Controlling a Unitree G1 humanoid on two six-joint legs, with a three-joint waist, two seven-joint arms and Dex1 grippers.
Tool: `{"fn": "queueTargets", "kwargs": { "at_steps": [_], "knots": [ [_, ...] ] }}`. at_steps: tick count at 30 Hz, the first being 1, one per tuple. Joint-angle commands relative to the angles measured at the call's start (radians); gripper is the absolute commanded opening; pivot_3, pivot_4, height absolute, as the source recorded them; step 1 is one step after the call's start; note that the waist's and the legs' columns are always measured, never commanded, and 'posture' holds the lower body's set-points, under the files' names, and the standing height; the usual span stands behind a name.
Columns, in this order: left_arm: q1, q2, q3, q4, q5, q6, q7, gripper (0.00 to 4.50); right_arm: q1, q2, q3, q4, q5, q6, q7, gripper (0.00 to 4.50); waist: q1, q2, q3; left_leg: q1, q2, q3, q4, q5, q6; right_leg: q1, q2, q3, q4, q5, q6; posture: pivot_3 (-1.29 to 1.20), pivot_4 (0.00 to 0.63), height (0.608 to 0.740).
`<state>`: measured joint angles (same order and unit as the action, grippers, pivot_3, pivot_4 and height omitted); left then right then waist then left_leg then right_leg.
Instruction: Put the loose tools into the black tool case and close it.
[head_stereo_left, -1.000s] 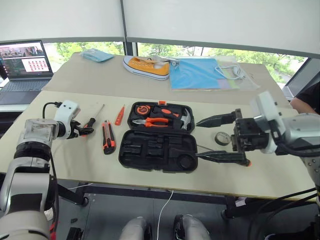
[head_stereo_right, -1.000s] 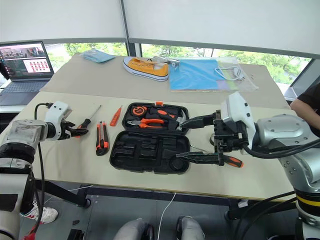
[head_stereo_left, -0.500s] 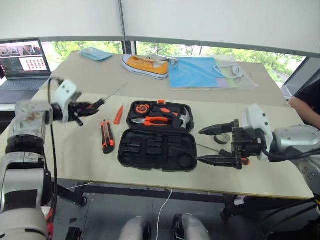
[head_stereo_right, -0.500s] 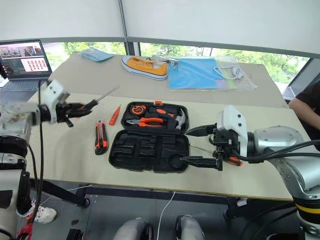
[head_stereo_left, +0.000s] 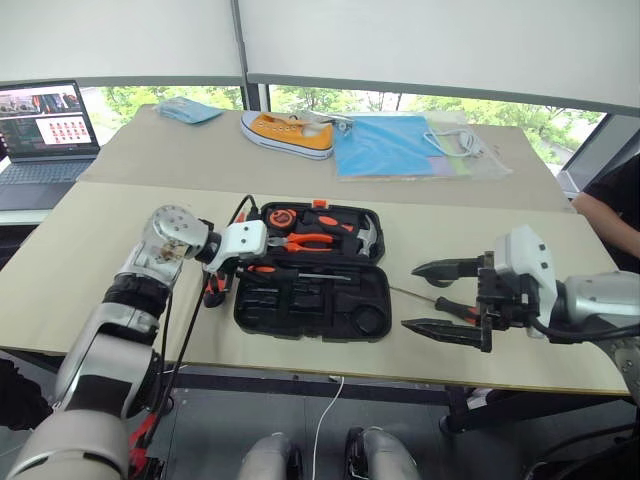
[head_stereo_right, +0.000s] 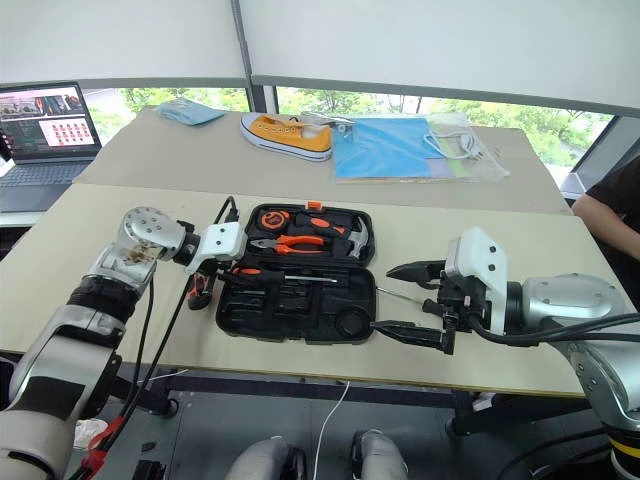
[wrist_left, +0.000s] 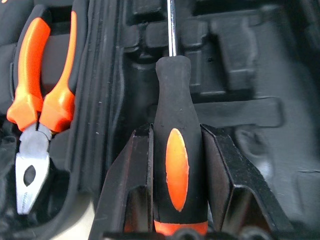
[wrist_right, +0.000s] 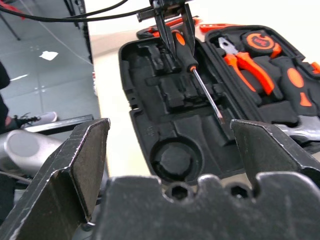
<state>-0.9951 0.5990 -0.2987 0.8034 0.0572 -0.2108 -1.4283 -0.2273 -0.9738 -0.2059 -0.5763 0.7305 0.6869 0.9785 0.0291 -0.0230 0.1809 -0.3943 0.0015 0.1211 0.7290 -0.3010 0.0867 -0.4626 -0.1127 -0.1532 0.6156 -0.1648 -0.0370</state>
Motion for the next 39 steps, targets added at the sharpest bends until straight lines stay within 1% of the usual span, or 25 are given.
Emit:
{"fn": "queueTargets", "kwargs": {
  "at_steps": [1,9,10,12,13,15,19,23,26,28,33,36,39],
  "knots": [
    [-0.052,-0.019,0.009,0.051,0.019,-0.036,0.027,0.89,0.003,0.000,-0.043,-0.038,0.028,0.006,-0.021,4.50,0.001,0.000,0.000,0.000,0.000,0.000,0.000,0.000,0.001,0.000,0.000,0.000,0.000,0.000,0.000,0.00,0.150,0.718],
    [-0.089,-0.052,0.016,0.134,0.037,-0.080,0.031,0.89,0.005,0.006,-0.050,-0.038,0.052,0.007,-0.051,4.50,0.001,0.000,0.000,-0.001,-0.001,0.000,0.001,-0.002,0.004,0.000,0.000,0.000,-0.002,0.001,-0.001,0.00,0.150,0.718],
    [-0.094,-0.057,0.023,0.130,0.029,-0.067,0.028,1.69,0.005,0.007,-0.048,-0.038,0.052,0.005,-0.052,4.50,0.004,0.000,0.000,-0.001,-0.001,0.000,0.001,-0.002,0.004,0.000,0.000,0.000,-0.002,0.001,-0.001,0.00,0.150,0.718],
    [-0.100,-0.066,0.037,0.112,0.009,-0.033,0.018,2.33,0.012,0.006,-0.045,-0.042,0.053,0.003,-0.054,4.50,0.009,0.000,0.000,-0.002,-0.001,0.000,0.002,-0.002,0.005,0.000,0.000,0.000,-0.003,0.001,0.000,0.00,0.150,0.718],
    [-0.102,-0.068,0.044,0.096,-0.003,-0.008,0.010,2.44,0.016,0.006,-0.045,-0.045,0.055,0.002,-0.055,4.50,0.011,0.000,0.000,-0.002,-0.001,0.000,0.002,-0.002,0.005,0.001,-0.001,0.000,-0.003,0.001,0.000,0.00,0.150,0.718],
    [-0.100,-0.070,0.054,0.066,-0.020,0.030,-0.006,3.16,0.023,0.006,-0.046,-0.050,0.059,0.002,-0.055,4.50,0.011,0.000,0.000,-0.002,-0.001,0.000,0.003,-0.003,0.005,0.001,-0.001,0.000,-0.003,0.001,0.001,0.00,0.150,0.718],
    [-0.082,-0.071,0.076,-0.025,-0.060,0.108,-0.035,3.16,0.035,0.010,-0.046,-0.054,0.065,0.000,-0.057,4.50,0.010,0.000,0.000,-0.002,-0.001,0.000,0.004,-0.003,0.006,0.001,-0.001,0.000,-0.003,0.001,0.002,0.00,0.150,0.718],
    [-0.072,-0.098,0.069,-0.028,-0.043,0.110,0.000,1.98,0.020,0.014,-0.029,-0.035,0.054,-0.009,-0.056,4.50,0.009,0.000,0.000,-0.002,-0.001,0.000,0.004,-0.003,0.006,0.002,0.000,0.000,-0.003,0.001,0.001,0.00,0.150,0.718],
    [-0.055,-0.113,0.049,-0.014,-0.019,0.091,0.015,0.80,0.010,0.015,-0.023,-0.024,0.048,-0.012,-0.054,4.50,0.009,0.000,0.000,-0.002,-0.001,0.000,0.005,-0.003,0.006,0.002,0.000,0.000,-0.003,0.001,0.001,0.00,0.150,0.718],
    [-0.041,-0.124,0.033,-0.006,0.007,0.068,0.038,0.09,0.005,0.016,-0.024,-0.020,0.050,-0.009,-0.055,4.50,0.009,0.000,0.000,-0.001,-0.001,0.000,0.005,-0.003,0.006,0.002,0.000,0.000,-0.002,0.001,0.001,0.00,0.150,0.718],
    [-0.015,-0.145,-0.040,0.010,0.126,0.011,0.166,0.03,0.003,0.021,-0.033,-0.023,0.062,0.001,-0.065,4.50,0.012,0.000,0.000,-0.001,-0.001,0.000,0.005,-0.003,0.006,0.002,0.000,0.000,-0.003,0.002,0.000,0.00,0.150,0.718],
    [-0.004,-0.155,-0.062,0.018,0.155,-0.008,0.206,0.03,0.020,0.022,-0.043,-0.032,0.065,0.002,-0.070,4.50,0.014,0.000,-0.001,0.002,-0.002,0.000,0.005,-0.003,0.006,0.005,-0.001,0.000,-0.003,0.003,0.000,0.00,0.150,0.718],
    [-0.003,-0.158,-0.064,0.026,0.155,-0.021,0.211,0.03,0.036,0.023,-0.053,-0.037,0.064,0.004,-0.080,4.50,0.015,0.000,-0.001,0.004,-0.002,0.000,0.005,-0.005,0.008,0.007,-0.003,0.000,-0.003,0.002,0.004,0.00,0.150,0.718]
  ]
}}
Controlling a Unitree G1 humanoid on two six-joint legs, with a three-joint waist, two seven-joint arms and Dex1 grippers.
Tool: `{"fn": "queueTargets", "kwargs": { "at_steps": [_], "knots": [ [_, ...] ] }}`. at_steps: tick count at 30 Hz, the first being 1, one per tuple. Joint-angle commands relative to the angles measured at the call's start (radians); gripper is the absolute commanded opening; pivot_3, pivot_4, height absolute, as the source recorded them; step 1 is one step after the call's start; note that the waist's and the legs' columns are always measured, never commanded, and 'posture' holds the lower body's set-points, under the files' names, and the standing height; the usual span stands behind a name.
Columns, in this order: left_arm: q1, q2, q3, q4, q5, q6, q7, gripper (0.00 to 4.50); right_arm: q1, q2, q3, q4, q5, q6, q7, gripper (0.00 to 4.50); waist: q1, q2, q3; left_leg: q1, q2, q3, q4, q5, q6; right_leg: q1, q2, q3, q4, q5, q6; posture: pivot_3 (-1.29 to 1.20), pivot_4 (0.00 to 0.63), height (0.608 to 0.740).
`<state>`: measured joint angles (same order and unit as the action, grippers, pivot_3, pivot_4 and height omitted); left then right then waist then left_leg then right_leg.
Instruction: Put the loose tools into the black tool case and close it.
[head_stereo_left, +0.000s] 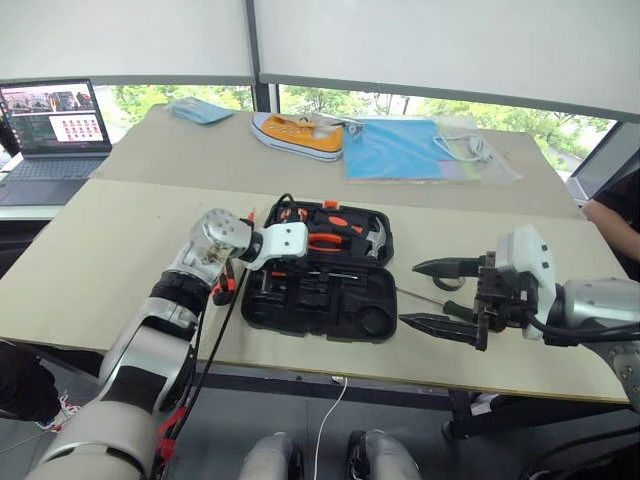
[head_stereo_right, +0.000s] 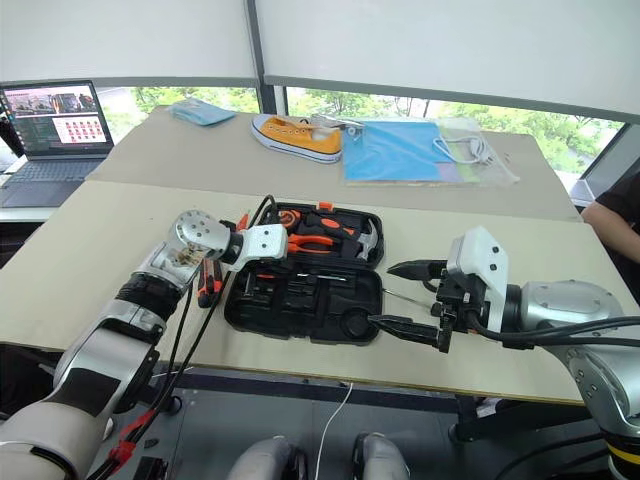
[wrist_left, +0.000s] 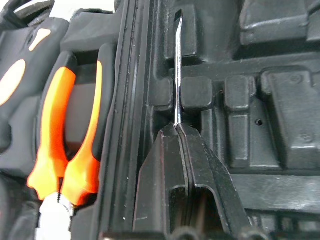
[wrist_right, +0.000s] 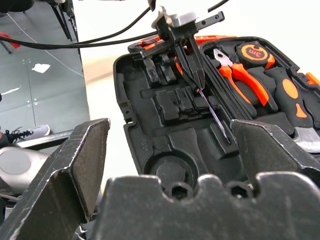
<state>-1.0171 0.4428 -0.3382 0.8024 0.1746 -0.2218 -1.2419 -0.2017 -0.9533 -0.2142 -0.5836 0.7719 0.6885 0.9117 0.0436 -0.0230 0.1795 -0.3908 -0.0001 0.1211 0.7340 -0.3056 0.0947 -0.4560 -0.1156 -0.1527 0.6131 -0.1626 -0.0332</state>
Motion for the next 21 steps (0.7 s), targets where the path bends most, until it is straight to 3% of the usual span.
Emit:
{"fn": "queueTargets", "kwargs": {
  "at_steps": [1,3,6,10,16,17,21],
  "knots": [
    [0.017,0.001,-0.007,0.014,0.012,0.009,0.007,0.03,0.023,0.004,-0.059,-0.031,0.024,0.005,-0.022,4.50,0.000,0.000,0.000,0.000,0.000,0.000,0.000,0.000,0.000,0.000,0.000,0.000,0.000,0.000,0.001,0.00,0.150,0.718],
    [0.019,0.018,0.065,-0.064,-0.101,0.113,-0.076,0.03,0.083,-0.003,-0.109,-0.028,0.012,0.011,-0.029,4.50,-0.001,0.000,0.000,0.000,0.000,0.000,0.000,0.000,0.000,0.000,0.000,0.000,0.000,0.001,0.002,0.00,0.150,0.718],
    [0.036,0.050,0.142,-0.178,-0.239,0.270,-0.181,0.74,0.180,-0.023,-0.164,-0.003,-0.026,0.011,-0.017,4.50,-0.004,0.000,0.000,-0.001,0.000,0.000,0.000,0.000,0.000,-0.002,0.000,0.001,0.000,0.001,0.001,0.00,0.150,0.718],
    [0.103,0.126,0.227,-0.409,-0.420,0.490,-0.284,2.23,0.252,-0.044,-0.174,0.159,-0.154,-0.057,-0.017,4.50,-0.009,0.000,0.000,-0.003,0.001,0.000,0.001,0.001,0.000,-0.003,0.002,0.000,0.001,0.002,-0.002,0.00,0.150,0.718],
    [0.177,0.179,0.241,-0.598,-0.503,0.614,-0.288,4.26,0.142,-0.051,-0.037,0.402,-0.328,-0.168,-0.007,4.50,-0.019,0.003,-0.001,0.001,-0.001,0.002,0.001,0.000,-0.001,0.000,0.002,0.003,-0.001,0.000,0.002,0.00,0.150,0.718],
    [0.186,0.183,0.241,-0.620,-0.510,0.626,-0.285,4.45,0.105,-0.046,0.012,0.456,-0.362,-0.189,0.009,4.50,-0.019,0.003,-0.001,0.001,-0.001,0.001,0.001,0.000,-0.001,0.000,0.002,0.003,0.000,0.000,0.002,0.00,0.150,0.718],
    [0.212,0.201,0.237,-0.692,-0.531,0.668,-0.268,4.45,-0.034,-0.005,0.180,0.670,-0.493,-0.276,0.051,4.50,-0.029,0.003,-0.001,0.001,0.000,0.001,0.000,0.001,-0.002,-0.001,0.002,0.003,0.001,0.000,0.002,0.00,0.150,0.718]
  ]
}}
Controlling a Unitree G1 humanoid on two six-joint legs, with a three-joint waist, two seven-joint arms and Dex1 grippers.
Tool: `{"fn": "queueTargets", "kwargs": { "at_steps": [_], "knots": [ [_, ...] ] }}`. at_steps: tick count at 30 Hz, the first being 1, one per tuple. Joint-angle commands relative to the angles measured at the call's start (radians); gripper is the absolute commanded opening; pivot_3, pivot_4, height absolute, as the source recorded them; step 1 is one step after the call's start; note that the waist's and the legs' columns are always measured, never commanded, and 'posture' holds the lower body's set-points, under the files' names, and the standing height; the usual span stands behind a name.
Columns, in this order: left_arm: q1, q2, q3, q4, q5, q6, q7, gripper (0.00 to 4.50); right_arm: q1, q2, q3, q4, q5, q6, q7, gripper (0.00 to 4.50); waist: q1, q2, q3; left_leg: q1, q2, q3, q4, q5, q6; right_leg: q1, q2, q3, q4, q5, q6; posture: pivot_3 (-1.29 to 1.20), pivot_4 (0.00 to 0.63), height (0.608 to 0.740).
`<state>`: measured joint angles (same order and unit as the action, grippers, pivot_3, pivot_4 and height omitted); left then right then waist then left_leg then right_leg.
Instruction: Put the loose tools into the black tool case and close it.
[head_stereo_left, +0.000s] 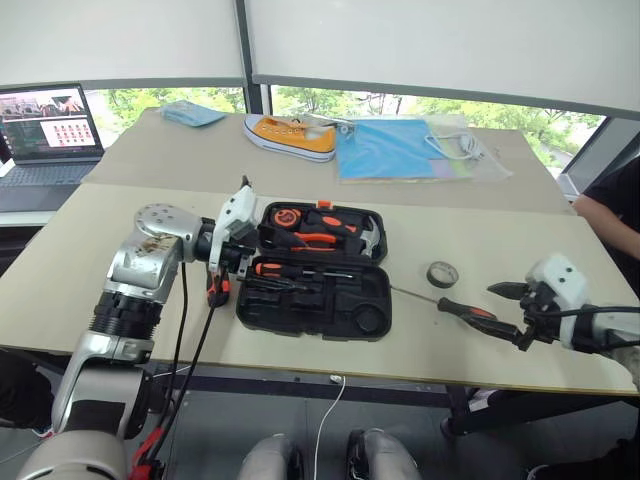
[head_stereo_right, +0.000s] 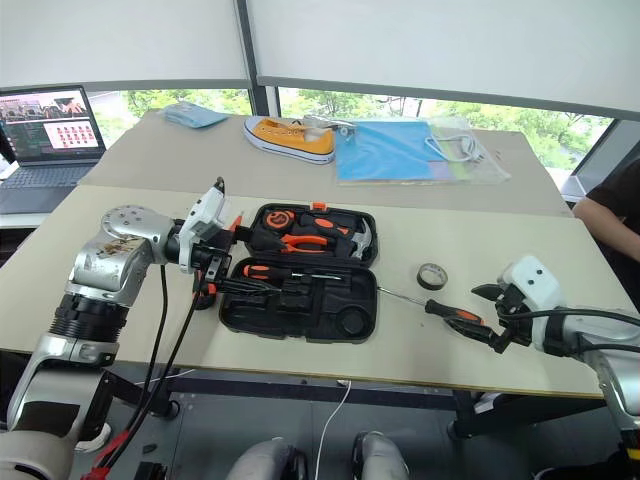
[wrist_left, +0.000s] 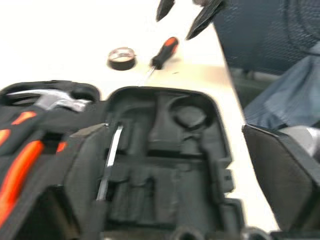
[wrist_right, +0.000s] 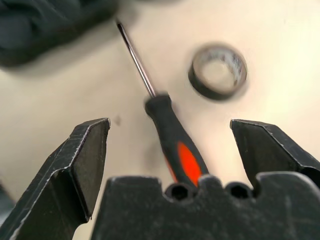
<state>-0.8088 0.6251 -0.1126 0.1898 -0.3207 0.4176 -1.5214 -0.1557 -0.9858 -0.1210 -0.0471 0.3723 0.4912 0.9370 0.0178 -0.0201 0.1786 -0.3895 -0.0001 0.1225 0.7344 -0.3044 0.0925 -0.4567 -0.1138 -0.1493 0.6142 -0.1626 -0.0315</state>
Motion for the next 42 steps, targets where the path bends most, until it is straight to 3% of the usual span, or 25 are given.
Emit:
{"fn": "queueTargets", "kwargs": {
  "at_steps": [1,4,9,12,17,19,22,26,30,42],
  "knots": [
    [0.010,0.024,0.011,-0.095,-0.040,0.038,0.015,4.49,-0.102,0.036,0.101,0.171,-0.108,-0.094,0.029,4.24,-0.006,0.000,0.000,0.000,0.000,0.000,0.000,0.000,0.000,0.000,0.000,0.000,0.000,0.000,0.000,0.00,0.150,0.718],
    [0.042,0.049,0.015,-0.143,-0.055,0.056,0.017,4.50,-0.133,0.044,0.121,0.256,-0.144,-0.152,0.056,3.62,-0.006,0.003,0.000,0.000,0.000,0.000,-0.001,0.001,-0.001,-0.001,0.000,0.000,0.001,-0.001,-0.002,0.00,0.150,0.718],
    [0.096,0.112,0.028,-0.175,-0.053,0.040,0.016,4.50,-0.088,-0.009,0.068,0.263,-0.132,-0.214,0.130,1.85,-0.003,0.003,0.000,0.001,0.000,0.000,-0.001,0.001,-0.002,0.000,0.001,0.000,0.001,-0.002,-0.003,0.00,0.150,0.718],
    [0.113,0.152,0.043,-0.169,-0.051,0.033,0.024,4.50,-0.021,-0.076,-0.006,0.181,-0.074,-0.213,0.214,1.05,0.008,0.005,0.001,0.000,0.000,0.000,-0.001,0.001,-0.002,0.000,-0.001,-0.001,0.001,-0.002,-0.003,0.00,0.150,0.718],
    [0.129,0.198,0.061,-0.152,-0.049,0.011,0.029,4.50,-0.023,-0.152,-0.066,0.056,0.004,-0.149,0.312,1.05,0.001,0.007,0.001,0.000,0.000,0.000,-0.001,0.001,-0.002,0.000,-0.001,0.000,0.000,-0.002,-0.003,0.00,0.150,0.718],
    [0.130,0.209,0.065,-0.154,-0.054,0.015,0.025,4.50,-0.079,-0.143,-0.049,0.021,0.023,-0.110,0.306,1.05,-0.009,0.007,0.001,0.001,0.001,0.000,-0.001,0.001,-0.002,0.000,0.000,0.000,0.001,-0.002,-0.003,0.00,0.150,0.718],
    [0.138,0.237,0.059,-0.166,-0.061,0.025,0.003,4.50,-0.239,-0.045,0.056,-0.093,0.084,-0.003,0.291,1.05,-0.018,0.007,0.001,0.001,0.002,0.000,-0.003,0.001,-0.005,-0.001,0.000,0.000,0.001,-0.002,-0.003,0.00,0.150,0.718],
    [0.136,0.238,0.050,-0.166,-0.056,0.016,0.004,4.50,-0.403,0.119,0.284,-0.113,-0.053,-0.019,0.257,1.05,-0.018,0.007,0.001,0.002,0.004,-0.001,-0.004,0.003,-0.009,-0.002,0.002,-0.001,0.003,-0.003,-0.004,0.00,0.150,0.718],
    [0.129,0.228,0.047,-0.161,-0.049,0.006,0.019,4.50,-0.516,0.252,0.377,-0.048,-0.118,0.024,0.189,1.05,-0.005,0.008,0.002,-0.002,0.001,0.000,-0.004,0.004,-0.007,-0.005,0.001,-0.001,0.006,-0.004,-0.006,0.00,0.150,0.718],
    [0.130,0.206,0.042,-0.152,-0.042,-0.012,0.053,4.50,-0.582,0.336,0.483,0.113,-0.313,-0.124,0.139,1.05,-0.015,0.008,0.002,-0.007,-0.001,-0.001,-0.001,0.004,-0.007,-0.007,0.002,-0.001,0.010,-0.005,-0.005,0.00,0.150,0.718]
  ]
}}
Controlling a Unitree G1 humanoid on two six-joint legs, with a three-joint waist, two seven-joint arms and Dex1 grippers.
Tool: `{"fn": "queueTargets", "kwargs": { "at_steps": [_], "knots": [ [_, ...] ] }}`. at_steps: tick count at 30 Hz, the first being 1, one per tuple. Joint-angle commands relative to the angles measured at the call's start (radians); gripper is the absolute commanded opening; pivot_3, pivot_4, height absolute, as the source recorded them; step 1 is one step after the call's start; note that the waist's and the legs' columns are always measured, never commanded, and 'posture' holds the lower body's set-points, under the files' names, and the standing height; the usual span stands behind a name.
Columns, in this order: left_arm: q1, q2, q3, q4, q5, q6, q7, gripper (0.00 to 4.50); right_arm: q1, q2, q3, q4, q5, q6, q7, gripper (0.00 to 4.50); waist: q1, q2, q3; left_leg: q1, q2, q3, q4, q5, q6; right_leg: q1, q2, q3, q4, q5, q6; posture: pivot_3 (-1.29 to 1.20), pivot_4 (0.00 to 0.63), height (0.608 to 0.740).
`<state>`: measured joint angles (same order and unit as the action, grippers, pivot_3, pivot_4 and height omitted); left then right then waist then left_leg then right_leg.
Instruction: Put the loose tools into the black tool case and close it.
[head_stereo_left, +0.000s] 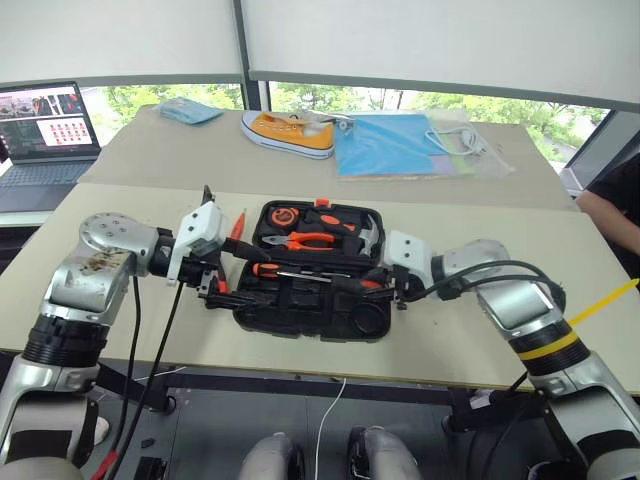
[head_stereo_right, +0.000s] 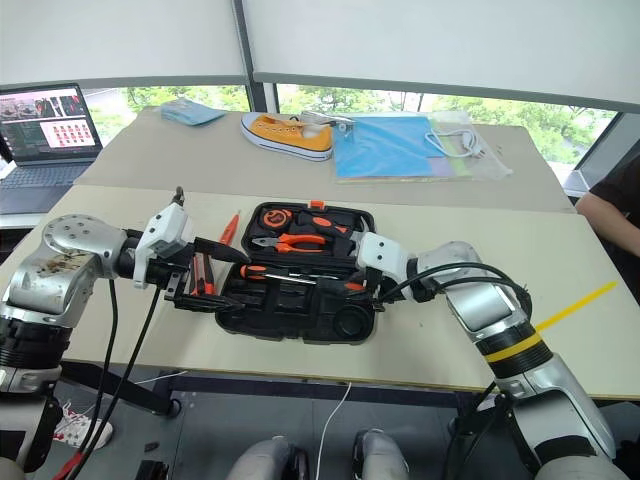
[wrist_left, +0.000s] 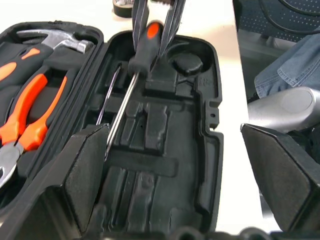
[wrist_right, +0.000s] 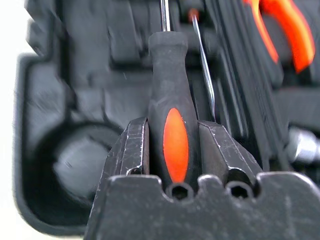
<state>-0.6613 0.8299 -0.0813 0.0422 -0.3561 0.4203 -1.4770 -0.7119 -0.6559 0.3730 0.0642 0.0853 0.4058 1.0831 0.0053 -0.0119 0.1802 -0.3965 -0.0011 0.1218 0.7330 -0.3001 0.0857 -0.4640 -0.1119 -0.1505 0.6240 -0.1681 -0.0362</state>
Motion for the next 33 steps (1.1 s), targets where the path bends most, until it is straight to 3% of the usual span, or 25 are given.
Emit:
{"fn": "queueTargets", "kwargs": {
  "at_steps": [1,13,15,18,22,23,25,33],
  "knots": [
    [-0.016,0.000,0.010,-0.003,-0.006,-0.017,0.010,4.50,-0.026,0.012,-0.014,0.003,-0.025,-0.035,-0.007,1.05,-0.004,0.000,0.000,0.001,0.000,0.000,0.000,0.000,0.000,0.000,0.000,0.000,0.000,0.000,0.000,0.00,0.150,0.718],
    [-0.051,-0.024,-0.014,0.047,0.009,-0.053,0.014,4.50,-0.039,0.058,-0.014,-0.008,-0.045,-0.032,0.000,1.05,-0.011,0.000,0.000,0.002,0.000,0.000,0.000,0.001,-0.002,0.000,0.000,0.001,0.002,-0.001,-0.001,0.00,0.150,0.718],
    [-0.057,-0.027,-0.017,0.054,0.012,-0.059,0.013,4.50,-0.041,0.060,-0.015,-0.006,-0.048,-0.031,0.000,2.05,-0.012,0.000,0.000,0.002,0.001,0.000,0.000,0.001,-0.002,0.000,0.000,0.001,0.002,-0.001,-0.001,0.00,0.150,0.718],
    [-0.063,-0.031,-0.018,0.062,0.017,-0.066,0.011,4.50,-0.046,0.065,-0.025,-0.017,-0.038,-0.026,0.003,2.87,-0.014,0.000,0.000,0.002,0.000,0.000,0.000,0.001,-0.002,0.000,0.000,0.001,0.002,-0.001,-0.001,0.00,0.150,0.718],
    [-0.070,-0.032,-0.019,0.077,0.023,-0.075,0.009,4.50,-0.064,0.091,-0.055,-0.055,0.006,0.024,-0.003,4.29,-0.017,0.000,0.000,0.002,0.001,0.000,0.000,0.001,-0.002,0.000,0.000,0.001,0.002,-0.001,-0.001,0.00,0.150,0.718],
    [-0.071,-0.032,-0.019,0.081,0.025,-0.078,0.008,4.50,-0.069,0.102,-0.062,-0.063,0.017,0.037,-0.006,4.43,-0.018,0.000,0.000,0.002,0.001,0.000,0.000,0.001,-0.002,0.000,0.000,0.001,0.002,-0.001,-0.001,0.00,0.150,0.718],
    [-0.071,-0.031,-0.019,0.087,0.029,-0.084,0.008,4.50,-0.079,0.124,-0.072,-0.065,0.033,0.061,-0.010,4.43,-0.018,0.000,0.000,0.002,0.001,0.000,0.000,0.001,-0.002,0.000,0.000,0.001,0.002,-0.001,-0.001,0.00,0.150,0.718],
    [-0.061,-0.030,-0.016,0.096,0.038,-0.089,0.019,4.50,-0.092,0.199,-0.054,0.016,0.019,0.055,-0.035,1.69,-0.017,0.000,0.000,0.002,0.000,0.000,0.000,0.001,-0.002,0.000,0.000,0.001,0.002,-0.001,-0.001,0.00,0.150,0.718]
  ]
}}
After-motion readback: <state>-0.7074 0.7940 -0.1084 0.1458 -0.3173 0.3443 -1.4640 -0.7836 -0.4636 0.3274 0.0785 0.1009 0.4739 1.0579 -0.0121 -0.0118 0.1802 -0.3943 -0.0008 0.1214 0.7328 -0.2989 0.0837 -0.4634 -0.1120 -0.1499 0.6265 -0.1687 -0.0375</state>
